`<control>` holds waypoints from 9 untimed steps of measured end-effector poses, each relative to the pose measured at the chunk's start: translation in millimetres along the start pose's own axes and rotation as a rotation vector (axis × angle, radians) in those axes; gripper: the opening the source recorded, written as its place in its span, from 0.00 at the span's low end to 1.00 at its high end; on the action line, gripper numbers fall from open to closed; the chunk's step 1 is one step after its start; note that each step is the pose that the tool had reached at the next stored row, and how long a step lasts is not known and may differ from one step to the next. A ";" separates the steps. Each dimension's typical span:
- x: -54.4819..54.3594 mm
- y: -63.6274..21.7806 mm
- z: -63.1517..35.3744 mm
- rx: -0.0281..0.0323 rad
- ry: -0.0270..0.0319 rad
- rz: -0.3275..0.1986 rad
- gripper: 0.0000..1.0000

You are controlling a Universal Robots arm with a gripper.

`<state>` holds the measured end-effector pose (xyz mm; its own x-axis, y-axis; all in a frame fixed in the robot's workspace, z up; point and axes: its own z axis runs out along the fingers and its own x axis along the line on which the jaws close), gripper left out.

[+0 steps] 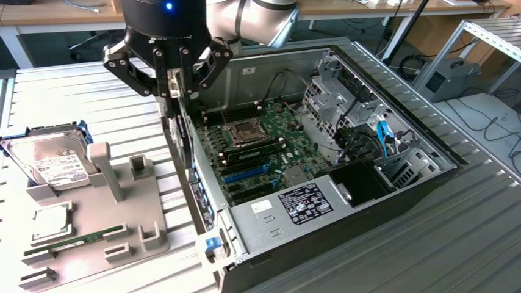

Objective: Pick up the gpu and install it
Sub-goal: 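Pick up the gpu and move the gpu toward the slot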

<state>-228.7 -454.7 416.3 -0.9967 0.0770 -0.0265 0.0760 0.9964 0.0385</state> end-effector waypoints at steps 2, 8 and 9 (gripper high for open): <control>-2.0 0.2 0.1 0.0000 0.0000 0.000 0.26; -10.1 0.8 0.3 0.0000 0.0000 0.000 0.26; -11.1 0.8 0.4 0.0000 0.0000 0.000 0.26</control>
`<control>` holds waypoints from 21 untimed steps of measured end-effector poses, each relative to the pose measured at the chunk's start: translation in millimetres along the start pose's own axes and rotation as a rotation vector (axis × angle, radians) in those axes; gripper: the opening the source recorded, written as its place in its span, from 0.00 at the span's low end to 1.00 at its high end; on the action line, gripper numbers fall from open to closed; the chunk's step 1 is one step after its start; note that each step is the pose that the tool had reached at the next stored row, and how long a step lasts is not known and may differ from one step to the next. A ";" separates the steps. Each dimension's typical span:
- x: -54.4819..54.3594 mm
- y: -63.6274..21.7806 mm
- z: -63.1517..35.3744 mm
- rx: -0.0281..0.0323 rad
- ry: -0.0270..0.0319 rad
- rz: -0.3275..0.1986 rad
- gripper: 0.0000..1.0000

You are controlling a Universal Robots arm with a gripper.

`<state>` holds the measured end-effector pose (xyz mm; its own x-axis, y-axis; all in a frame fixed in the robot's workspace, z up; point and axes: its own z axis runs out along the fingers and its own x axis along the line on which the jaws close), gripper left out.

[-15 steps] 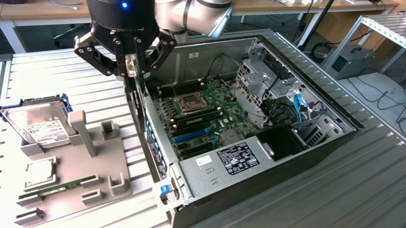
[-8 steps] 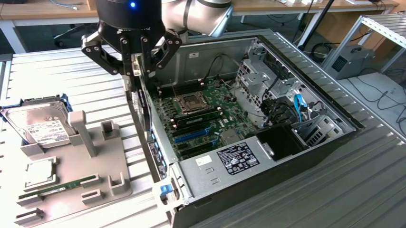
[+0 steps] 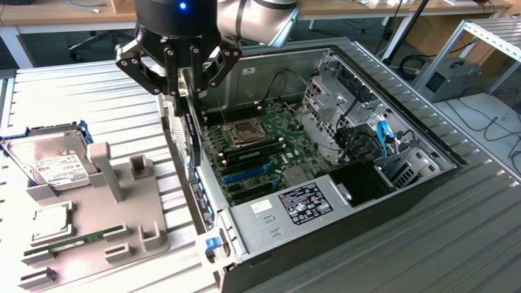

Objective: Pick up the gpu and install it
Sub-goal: 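Pick up the gpu and move the gpu toward the slot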

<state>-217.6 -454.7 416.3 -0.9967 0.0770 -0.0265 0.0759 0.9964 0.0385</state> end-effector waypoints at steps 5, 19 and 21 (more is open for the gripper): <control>-4.3 0.3 0.1 0.0000 0.0000 0.000 0.26; -15.8 1.2 0.6 0.0003 0.0001 0.000 0.26; -17.1 1.3 0.6 0.0004 0.0001 0.000 0.26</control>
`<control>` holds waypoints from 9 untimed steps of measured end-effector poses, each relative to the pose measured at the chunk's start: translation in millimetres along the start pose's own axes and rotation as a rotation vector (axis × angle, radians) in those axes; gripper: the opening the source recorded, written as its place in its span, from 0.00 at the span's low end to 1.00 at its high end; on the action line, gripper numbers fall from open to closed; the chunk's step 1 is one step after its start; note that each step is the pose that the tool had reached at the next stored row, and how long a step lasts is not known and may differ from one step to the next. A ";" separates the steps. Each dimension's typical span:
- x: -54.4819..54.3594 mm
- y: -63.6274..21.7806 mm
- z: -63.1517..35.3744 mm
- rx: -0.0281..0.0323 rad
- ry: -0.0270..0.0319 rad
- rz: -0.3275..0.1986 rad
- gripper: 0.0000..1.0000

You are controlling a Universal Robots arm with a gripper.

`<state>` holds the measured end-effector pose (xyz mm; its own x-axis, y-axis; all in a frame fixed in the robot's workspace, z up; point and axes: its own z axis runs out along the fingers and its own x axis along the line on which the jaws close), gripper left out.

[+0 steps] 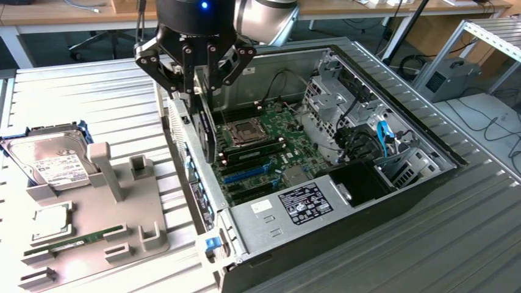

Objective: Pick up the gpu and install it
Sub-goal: 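Pick up the gpu and move the gpu toward the slot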

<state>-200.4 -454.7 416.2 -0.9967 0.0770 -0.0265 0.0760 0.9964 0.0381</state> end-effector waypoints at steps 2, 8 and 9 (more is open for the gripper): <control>-1.7 0.1 0.1 0.0000 0.0000 0.000 0.26; -6.0 0.4 0.4 0.0000 0.0000 0.000 0.26; -6.7 0.5 0.4 0.0000 0.0000 0.000 0.26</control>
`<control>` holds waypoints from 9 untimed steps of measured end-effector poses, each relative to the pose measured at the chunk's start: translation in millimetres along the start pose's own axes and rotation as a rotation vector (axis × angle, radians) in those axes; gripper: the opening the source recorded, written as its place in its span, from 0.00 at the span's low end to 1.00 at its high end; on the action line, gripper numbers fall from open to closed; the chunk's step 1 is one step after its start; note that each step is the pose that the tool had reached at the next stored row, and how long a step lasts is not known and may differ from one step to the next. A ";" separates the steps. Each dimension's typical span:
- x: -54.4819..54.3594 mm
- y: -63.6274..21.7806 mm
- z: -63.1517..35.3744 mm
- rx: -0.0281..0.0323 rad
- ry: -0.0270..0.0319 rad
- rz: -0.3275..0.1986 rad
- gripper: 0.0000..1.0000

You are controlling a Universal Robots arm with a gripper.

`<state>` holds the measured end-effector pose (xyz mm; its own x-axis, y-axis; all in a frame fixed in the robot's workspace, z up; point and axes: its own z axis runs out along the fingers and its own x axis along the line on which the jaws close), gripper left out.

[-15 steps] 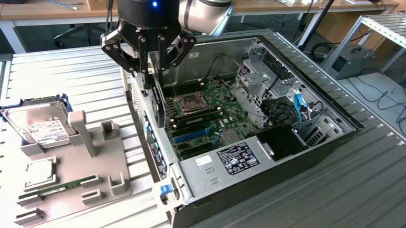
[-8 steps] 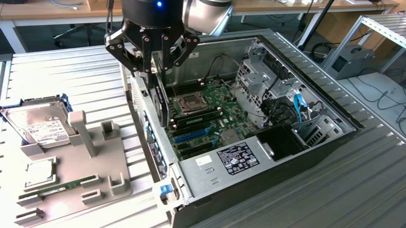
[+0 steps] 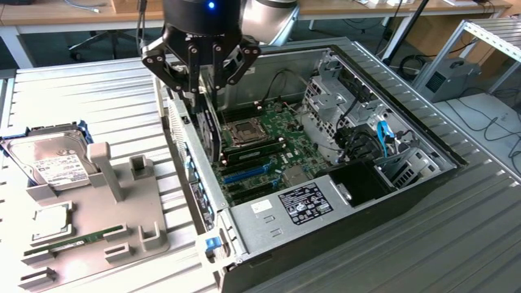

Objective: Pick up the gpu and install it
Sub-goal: 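Pick up the gpu and move the gpu toward the slot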

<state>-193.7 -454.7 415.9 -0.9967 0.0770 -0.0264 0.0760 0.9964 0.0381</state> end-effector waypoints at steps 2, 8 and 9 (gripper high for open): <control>-1.4 0.1 0.1 0.0000 0.0000 0.000 0.26; -5.3 0.4 0.4 -0.0001 0.0000 0.000 0.26; -6.2 0.5 0.4 0.0000 0.0001 0.000 0.26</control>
<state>-187.5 -454.7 415.8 -0.9967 0.0770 -0.0263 0.0760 0.9964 0.0381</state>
